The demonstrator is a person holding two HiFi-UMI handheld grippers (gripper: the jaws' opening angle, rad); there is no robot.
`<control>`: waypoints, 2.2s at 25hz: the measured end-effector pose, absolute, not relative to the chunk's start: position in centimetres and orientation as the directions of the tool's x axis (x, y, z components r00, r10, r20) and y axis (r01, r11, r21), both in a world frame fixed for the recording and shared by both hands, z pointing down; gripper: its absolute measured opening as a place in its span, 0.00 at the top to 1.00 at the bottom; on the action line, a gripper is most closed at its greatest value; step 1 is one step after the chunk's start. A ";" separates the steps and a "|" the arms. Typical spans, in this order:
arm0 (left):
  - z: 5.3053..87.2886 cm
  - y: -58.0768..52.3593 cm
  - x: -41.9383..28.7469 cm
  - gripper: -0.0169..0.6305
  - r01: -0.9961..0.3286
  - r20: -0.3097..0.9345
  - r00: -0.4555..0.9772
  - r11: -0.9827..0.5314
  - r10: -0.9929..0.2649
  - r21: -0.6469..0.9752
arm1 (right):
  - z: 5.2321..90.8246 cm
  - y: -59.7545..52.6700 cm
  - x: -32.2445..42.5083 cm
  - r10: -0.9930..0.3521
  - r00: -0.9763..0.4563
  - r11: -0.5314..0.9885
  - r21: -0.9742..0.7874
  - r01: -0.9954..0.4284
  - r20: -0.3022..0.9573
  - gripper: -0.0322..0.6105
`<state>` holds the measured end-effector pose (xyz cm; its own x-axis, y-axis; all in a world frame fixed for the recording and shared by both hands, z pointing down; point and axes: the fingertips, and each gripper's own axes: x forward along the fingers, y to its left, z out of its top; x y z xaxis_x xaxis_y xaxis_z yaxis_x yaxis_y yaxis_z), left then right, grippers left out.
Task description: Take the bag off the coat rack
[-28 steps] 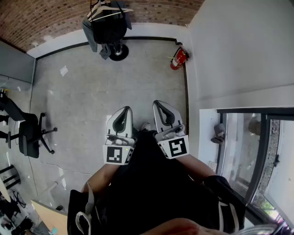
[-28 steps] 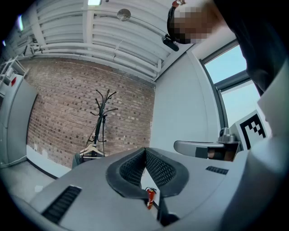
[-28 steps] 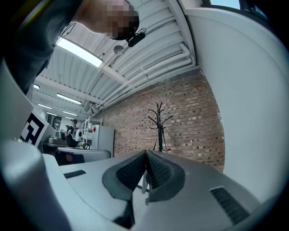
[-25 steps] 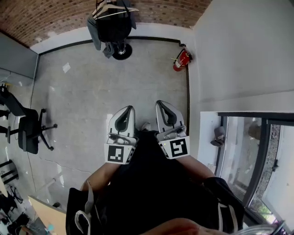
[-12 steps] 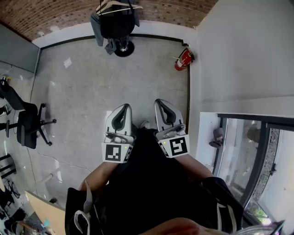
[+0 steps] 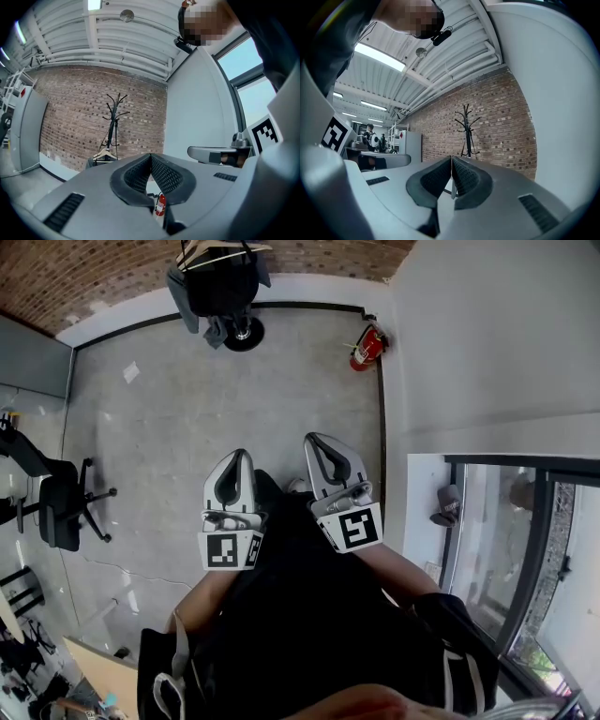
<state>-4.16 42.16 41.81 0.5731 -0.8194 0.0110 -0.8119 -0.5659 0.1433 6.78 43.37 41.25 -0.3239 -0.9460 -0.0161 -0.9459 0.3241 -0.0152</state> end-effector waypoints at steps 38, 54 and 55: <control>43.5 14.0 -1.8 0.94 -0.780 -0.015 0.601 -0.591 -0.799 0.205 | 45.3 16.1 9.5 -0.952 -0.282 0.272 -0.089 -0.958 0.122 0.92; 42.7 -3.6 -4.7 0.94 -0.755 0.026 0.630 -0.604 -0.776 0.256 | 42.4 -2.8 4.7 -0.948 -0.308 0.306 -0.030 -0.952 0.077 0.92; 42.9 -4.3 -5.0 0.95 -0.753 0.027 0.634 -0.610 -0.773 0.246 | 42.4 -3.8 4.3 -0.947 -0.313 0.312 -0.024 -0.950 0.073 0.92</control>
<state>-5.05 -4.30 42.90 0.6342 -0.7727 0.0269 -0.7534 -0.6098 0.2461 4.26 -3.76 42.38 -0.3131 -0.9469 0.0727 -0.9497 0.3122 -0.0236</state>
